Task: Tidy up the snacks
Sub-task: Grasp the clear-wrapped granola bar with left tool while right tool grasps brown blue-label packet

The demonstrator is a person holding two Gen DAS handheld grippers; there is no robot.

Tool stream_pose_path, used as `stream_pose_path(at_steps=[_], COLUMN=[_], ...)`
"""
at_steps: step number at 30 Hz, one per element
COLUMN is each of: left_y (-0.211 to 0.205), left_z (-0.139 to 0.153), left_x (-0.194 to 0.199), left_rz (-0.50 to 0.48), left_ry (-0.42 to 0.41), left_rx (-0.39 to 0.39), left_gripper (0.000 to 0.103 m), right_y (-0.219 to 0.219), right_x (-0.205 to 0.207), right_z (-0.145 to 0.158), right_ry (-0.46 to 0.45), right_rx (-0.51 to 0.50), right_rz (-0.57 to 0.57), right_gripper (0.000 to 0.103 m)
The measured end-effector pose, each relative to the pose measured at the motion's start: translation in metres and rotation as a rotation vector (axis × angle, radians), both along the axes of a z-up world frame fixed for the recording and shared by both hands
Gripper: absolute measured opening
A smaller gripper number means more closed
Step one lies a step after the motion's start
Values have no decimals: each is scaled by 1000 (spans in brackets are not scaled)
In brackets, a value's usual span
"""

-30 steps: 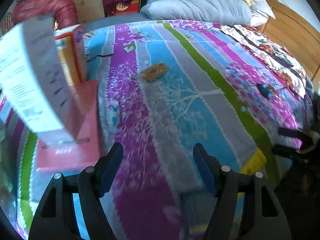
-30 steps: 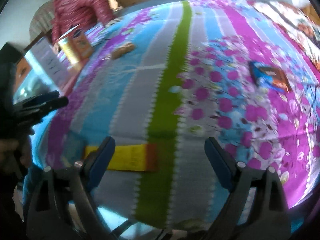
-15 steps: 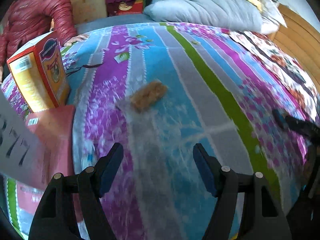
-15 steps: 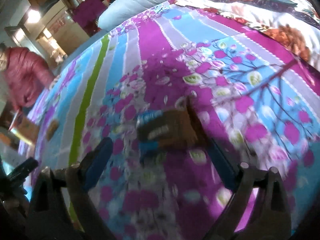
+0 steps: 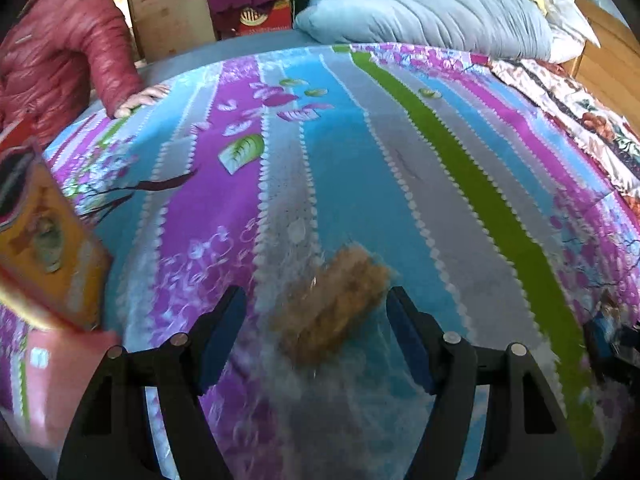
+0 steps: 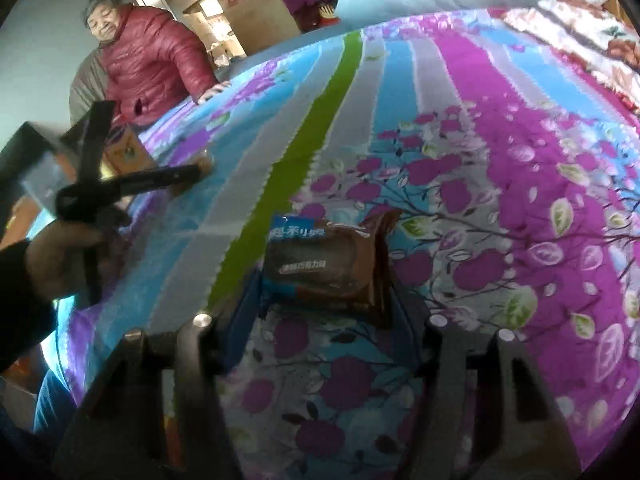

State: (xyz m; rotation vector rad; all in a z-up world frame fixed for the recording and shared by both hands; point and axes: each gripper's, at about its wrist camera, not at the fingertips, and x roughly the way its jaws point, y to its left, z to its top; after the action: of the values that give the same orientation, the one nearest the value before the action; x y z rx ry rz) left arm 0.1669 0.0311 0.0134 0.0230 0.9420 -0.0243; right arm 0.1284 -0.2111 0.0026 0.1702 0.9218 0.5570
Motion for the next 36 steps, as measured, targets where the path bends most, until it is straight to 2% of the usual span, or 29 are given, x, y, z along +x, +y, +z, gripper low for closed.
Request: stream_pose_path(at_steps=[3,5,7,12,20,30,34,36], left_y=[-3,-5,-9,-22,-22,-11,-12,-16], left_z=[-10,-8,-6,1,4,22,19,9], left_x=[7,7,6,-21,-92,-111,-116,-119], left_rz=[-20,-30,-33,-95,-64,-18,-12,-17], left_ry=[24,36,54,69,103,79,79,84], left_rx=[20,4,9,24,12,-10,4,40], left_gripper=[73,56,47,46,46,46,46,46], right_y=[-10,-11,-14,-8,2,1,10,16], right_x=[2,2,3,2,-6,-24,-35,-35], right_z=[-3,-4,-4,-2,5,13,16,11], right_ry=[22,23,17,11,-20,-8,-9,-2], right_rx=[69,76,61,46,-6,6,-5,-42], right_rz=[-3,-4,-2,-3,-8,-35,-13,-9], right_gripper=[60,60,60,60,60,60,60,60])
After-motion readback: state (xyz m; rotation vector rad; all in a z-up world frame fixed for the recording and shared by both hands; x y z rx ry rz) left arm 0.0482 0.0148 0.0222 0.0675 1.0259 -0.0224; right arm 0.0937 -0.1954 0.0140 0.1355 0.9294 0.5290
